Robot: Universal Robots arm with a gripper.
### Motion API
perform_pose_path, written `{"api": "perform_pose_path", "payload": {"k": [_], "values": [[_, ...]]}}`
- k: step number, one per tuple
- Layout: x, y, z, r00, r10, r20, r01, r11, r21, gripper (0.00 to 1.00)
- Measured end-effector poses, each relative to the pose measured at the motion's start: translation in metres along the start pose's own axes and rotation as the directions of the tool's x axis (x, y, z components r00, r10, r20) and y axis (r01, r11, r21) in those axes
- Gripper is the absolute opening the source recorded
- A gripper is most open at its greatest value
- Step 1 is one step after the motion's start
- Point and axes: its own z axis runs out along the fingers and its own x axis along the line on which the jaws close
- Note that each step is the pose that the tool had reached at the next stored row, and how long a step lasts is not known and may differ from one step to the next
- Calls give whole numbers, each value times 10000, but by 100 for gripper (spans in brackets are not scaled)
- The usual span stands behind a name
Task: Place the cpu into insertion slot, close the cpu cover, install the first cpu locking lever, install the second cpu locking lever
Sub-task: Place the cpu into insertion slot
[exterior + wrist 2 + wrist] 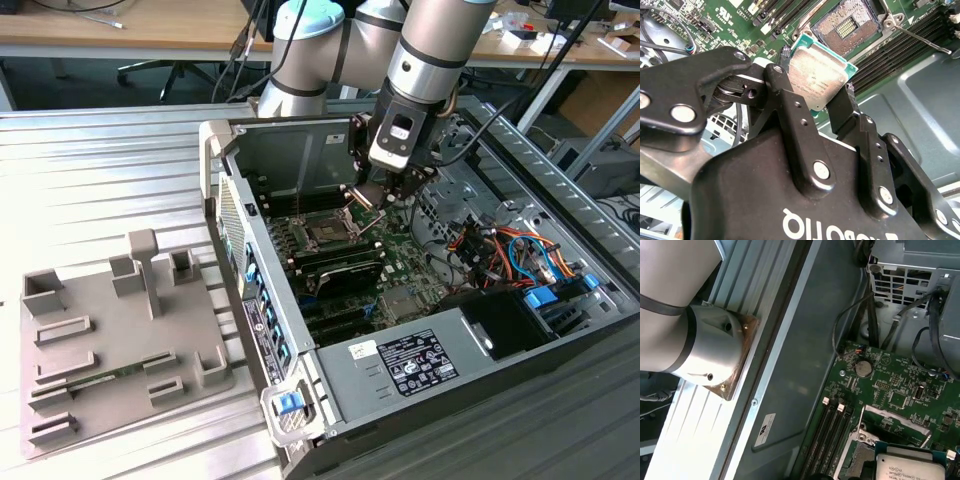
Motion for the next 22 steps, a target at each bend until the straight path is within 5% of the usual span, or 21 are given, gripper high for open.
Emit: {"api": "perform_pose_path", "payload": {"k": [22], "values": [[0, 0, 0, 9989, 461, 11, -461, 9989, -10, 55]]}}
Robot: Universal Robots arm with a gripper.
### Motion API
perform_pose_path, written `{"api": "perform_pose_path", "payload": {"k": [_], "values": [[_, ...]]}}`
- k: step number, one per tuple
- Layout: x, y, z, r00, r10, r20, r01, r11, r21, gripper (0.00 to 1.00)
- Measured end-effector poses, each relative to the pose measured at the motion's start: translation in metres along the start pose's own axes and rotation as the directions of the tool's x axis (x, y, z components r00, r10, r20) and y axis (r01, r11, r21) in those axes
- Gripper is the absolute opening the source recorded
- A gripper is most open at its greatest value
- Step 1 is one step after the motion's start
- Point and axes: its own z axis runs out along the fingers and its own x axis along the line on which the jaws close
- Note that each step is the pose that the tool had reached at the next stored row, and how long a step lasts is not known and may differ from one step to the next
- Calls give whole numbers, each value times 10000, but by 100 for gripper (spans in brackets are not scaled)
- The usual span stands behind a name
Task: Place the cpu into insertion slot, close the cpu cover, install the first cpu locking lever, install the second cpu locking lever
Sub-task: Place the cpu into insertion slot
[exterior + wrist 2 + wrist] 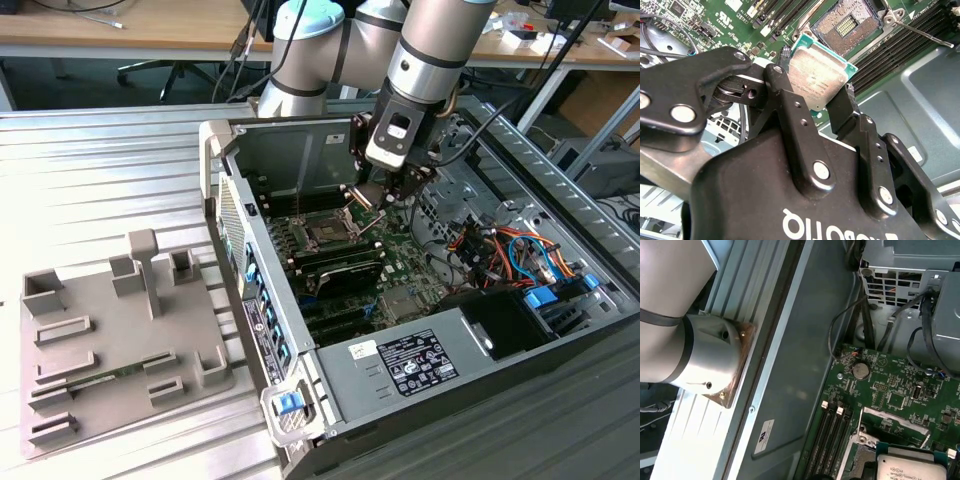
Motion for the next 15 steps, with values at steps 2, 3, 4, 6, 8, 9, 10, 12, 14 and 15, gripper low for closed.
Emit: {"api": "perform_pose_path", "payload": {"k": [2, 3, 4, 6, 8, 9, 10, 12, 14, 15], "values": [[0, 0, 0, 10000, 35, 1, -35, 10000, -1, 55], [0, 0, 0, 10000, 59, 1, -59, 10000, -1, 55], [0, 0, 0, 10000, 89, 2, -89, 10000, -2, 55], [0, 0, 1, 9998, 185, 5, -185, 9998, -5, 55], [0, 0, 0, 9996, 273, 10, -273, 9996, -5, 55], [0, 0, 0, 9995, 302, 10, -302, 9995, -5, 55], [0, 0, 0, 9993, 362, 12, -362, 9993, -7, 55], [0, 0, 1, 9988, 489, 16, -489, 9988, -10, 55], [0, 0, 1, 9982, 604, 21, -604, 9982, -12, 55], [0, 0, 1, 9979, 652, 24, -652, 9979, -13, 55]]}}
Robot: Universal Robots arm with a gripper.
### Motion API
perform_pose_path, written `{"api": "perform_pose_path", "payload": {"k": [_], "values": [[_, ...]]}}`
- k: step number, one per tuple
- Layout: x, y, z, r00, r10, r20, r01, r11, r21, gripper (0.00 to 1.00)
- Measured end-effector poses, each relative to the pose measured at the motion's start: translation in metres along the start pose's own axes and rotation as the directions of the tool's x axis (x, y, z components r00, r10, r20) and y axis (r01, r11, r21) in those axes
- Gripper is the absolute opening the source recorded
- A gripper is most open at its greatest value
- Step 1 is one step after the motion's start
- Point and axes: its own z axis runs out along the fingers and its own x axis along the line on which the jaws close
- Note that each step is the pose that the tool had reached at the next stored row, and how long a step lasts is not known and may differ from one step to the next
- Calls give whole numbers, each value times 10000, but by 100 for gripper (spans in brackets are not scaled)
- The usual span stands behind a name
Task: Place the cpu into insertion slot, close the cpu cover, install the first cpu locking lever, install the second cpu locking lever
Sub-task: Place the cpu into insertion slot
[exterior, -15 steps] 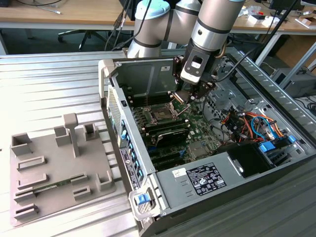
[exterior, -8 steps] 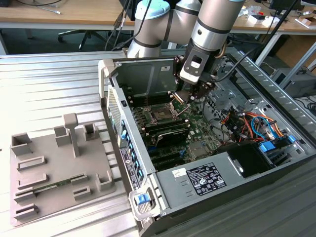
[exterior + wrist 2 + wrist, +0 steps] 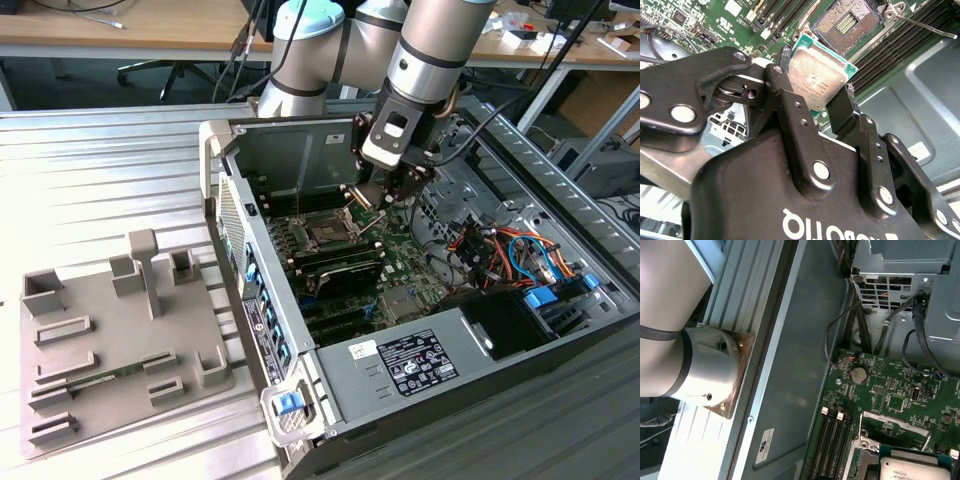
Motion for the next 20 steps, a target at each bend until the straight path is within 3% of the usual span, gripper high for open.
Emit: {"api": "perform_pose_path", "payload": {"k": [12, 20], "values": [[0, 0, 0, 9963, 863, 40, -863, 9963, -15, 55], [0, 0, 0, 9892, 1462, 56, -1462, 9893, -29, 55]]}}
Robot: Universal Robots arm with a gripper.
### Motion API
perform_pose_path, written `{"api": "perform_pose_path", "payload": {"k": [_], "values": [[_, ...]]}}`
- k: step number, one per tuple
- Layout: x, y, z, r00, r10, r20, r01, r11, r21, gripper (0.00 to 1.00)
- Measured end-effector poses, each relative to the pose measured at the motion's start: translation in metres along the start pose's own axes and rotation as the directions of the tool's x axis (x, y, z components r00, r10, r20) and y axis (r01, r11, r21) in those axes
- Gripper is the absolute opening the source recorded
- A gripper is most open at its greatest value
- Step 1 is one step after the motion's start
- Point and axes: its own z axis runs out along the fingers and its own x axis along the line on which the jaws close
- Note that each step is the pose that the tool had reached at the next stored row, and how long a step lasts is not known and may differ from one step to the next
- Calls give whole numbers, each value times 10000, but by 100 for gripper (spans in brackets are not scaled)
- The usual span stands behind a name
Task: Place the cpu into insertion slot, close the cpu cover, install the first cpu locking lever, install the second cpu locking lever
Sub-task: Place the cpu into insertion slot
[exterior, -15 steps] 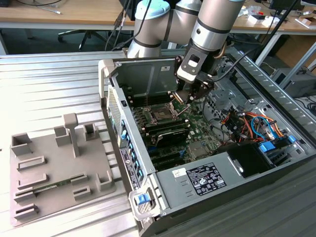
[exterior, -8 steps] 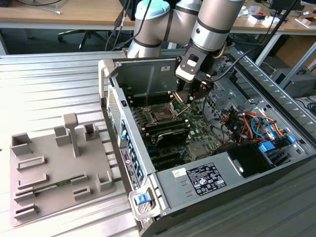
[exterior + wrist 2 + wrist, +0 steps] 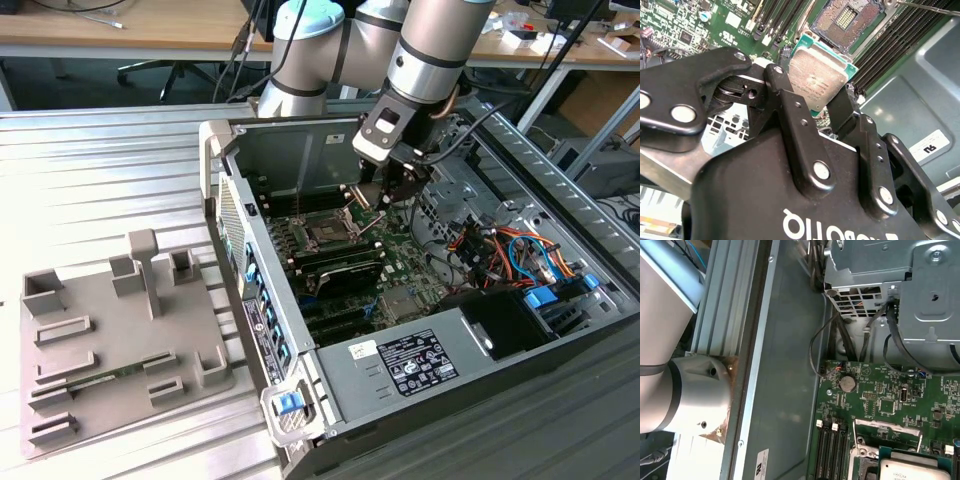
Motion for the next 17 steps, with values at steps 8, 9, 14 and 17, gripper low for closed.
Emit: {"api": "perform_pose_path", "payload": {"k": [8, 9, 14, 17], "values": [[0, 0, 0, 9987, 511, 16, -511, 9987, -10, 55], [0, 0, 0, 9983, 581, 18, -581, 9983, -11, 55], [0, 0, 1, 9992, 402, 15, -402, 9992, -8, 55], [0, 0, 1, 9996, 284, 11, -284, 9996, -6, 55]]}}
